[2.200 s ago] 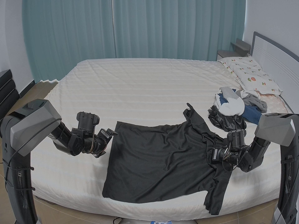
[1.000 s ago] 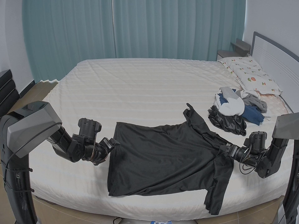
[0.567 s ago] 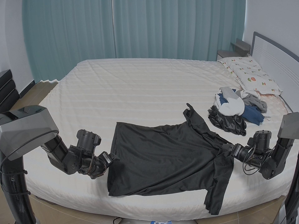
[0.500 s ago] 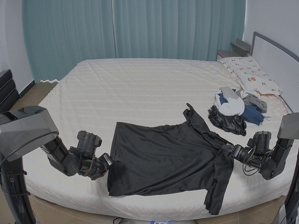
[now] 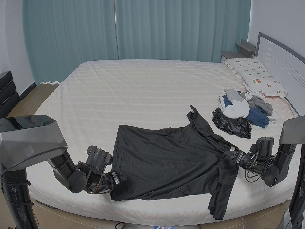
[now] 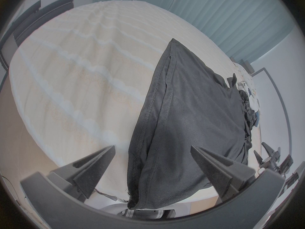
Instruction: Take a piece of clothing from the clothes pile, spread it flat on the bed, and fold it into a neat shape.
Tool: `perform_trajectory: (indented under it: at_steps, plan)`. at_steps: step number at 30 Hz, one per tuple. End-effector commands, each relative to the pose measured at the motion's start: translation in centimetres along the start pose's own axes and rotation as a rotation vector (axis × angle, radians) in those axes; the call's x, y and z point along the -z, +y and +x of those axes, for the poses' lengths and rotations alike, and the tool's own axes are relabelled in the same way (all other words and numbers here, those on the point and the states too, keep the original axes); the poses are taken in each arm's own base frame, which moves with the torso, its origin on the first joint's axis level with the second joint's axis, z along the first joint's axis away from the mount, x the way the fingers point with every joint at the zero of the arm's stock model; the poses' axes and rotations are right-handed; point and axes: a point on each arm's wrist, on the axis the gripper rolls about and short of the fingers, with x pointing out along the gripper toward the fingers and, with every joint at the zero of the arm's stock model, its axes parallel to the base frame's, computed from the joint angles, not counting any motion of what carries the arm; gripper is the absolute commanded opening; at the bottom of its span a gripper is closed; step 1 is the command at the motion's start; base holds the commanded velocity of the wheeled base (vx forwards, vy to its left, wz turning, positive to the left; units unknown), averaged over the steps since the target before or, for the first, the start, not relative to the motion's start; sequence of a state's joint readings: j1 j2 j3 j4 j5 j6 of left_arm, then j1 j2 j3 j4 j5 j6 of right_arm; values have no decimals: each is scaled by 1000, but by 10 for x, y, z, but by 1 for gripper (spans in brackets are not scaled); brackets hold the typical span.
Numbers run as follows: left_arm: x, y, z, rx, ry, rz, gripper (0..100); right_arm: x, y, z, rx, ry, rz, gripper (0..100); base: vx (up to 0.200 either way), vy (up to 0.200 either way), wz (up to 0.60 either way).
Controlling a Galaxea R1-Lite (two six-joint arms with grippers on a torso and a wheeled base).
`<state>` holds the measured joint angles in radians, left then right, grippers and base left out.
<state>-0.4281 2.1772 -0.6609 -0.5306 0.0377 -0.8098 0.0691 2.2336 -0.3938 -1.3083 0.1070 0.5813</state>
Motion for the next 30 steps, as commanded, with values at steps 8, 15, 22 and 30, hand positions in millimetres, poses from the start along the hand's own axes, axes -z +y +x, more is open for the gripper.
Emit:
perform_trajectory:
  at_steps: [8, 15, 22, 30]
  plan:
    - [12, -8, 8, -8, 16, 41, 100, 16, -2, 4, -35, -15, 86, 100, 0, 0, 0]
    - [11, -10, 10, -7, 11, 40, 0, 26, 0, 3, -63, -16, 68, 100, 0, 0, 0]
    - [9, -6, 10, -47, -11, 33, 0, 24, -3, 2, -54, -21, 83, 100, 0, 0, 0]
    - [-1, 16, 6, -206, -9, 75, 0, 26, -7, -8, -32, -6, 82, 100, 0, 0, 0]
